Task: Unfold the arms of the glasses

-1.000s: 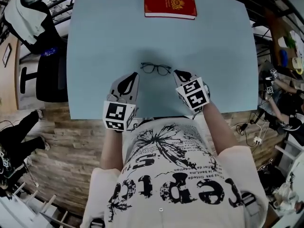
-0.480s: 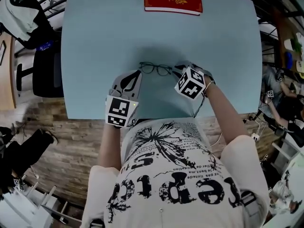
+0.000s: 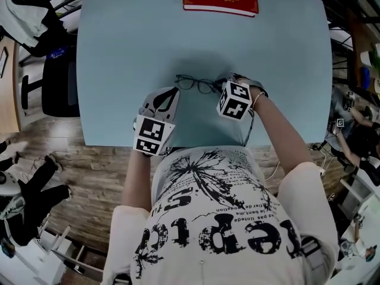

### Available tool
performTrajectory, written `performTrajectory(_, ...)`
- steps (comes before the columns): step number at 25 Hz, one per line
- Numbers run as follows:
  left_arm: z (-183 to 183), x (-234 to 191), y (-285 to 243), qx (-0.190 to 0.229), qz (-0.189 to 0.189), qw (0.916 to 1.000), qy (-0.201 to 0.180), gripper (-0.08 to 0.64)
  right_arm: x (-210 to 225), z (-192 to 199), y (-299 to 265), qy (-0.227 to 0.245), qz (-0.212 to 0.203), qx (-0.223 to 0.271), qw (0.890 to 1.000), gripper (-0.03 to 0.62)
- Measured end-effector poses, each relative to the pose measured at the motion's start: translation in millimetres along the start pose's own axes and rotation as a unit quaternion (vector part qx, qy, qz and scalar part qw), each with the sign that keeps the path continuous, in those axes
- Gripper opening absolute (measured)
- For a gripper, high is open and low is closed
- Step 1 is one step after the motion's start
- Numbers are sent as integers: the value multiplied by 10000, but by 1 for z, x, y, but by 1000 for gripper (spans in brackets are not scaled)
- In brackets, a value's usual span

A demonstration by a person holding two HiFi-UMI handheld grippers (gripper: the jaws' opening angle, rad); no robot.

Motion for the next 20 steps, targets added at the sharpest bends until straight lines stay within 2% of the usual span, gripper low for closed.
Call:
performTrajectory(1, 1, 0, -2, -67, 15, 10000, -35, 20, 1, 1, -1, 52, -16, 3, 10000, 43)
performTrajectory(5, 6, 1, -13, -433, 171, 9982, -389, 21, 3, 1, 0, 240, -50, 144, 9996, 38)
performTrajectory(7, 7, 4, -21, -659, 422, 9946, -682, 21, 3, 0, 2, 365, -46, 202, 9991, 37)
performTrajectory(9, 5, 9, -31, -909, 753, 9876, -1038, 21, 3, -1, 4, 425, -62, 253, 9988, 37)
performTrajectory(11, 4, 14, -43, -1196, 1097, 9763, -1432, 21, 3, -1, 5, 446, -107, 298, 9985, 37)
performTrajectory(14, 2, 22, -61, -1547, 1557, 9542, -2031, 30, 2, 0, 6, 492, -170, 336, 9981, 37)
performTrajectory(16, 3, 26, -73, -1710, 1772, 9396, -2377, 93, 2, 1, 7, 527, -194, 366, 9978, 35)
performTrajectory(20, 8, 32, -91, -1989, 2101, 9097, -2980, 107, 1, 1, 8, 575, -223, 369, 9974, 34)
Point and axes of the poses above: the fingertips, and each gripper's own axes: y backward along the fingers, x to its right, z out of its underside, the point moved 7 cm from there along y, backward along the fingers, and after that the axes turned 10 degrees about x, right-handed, at the moved point
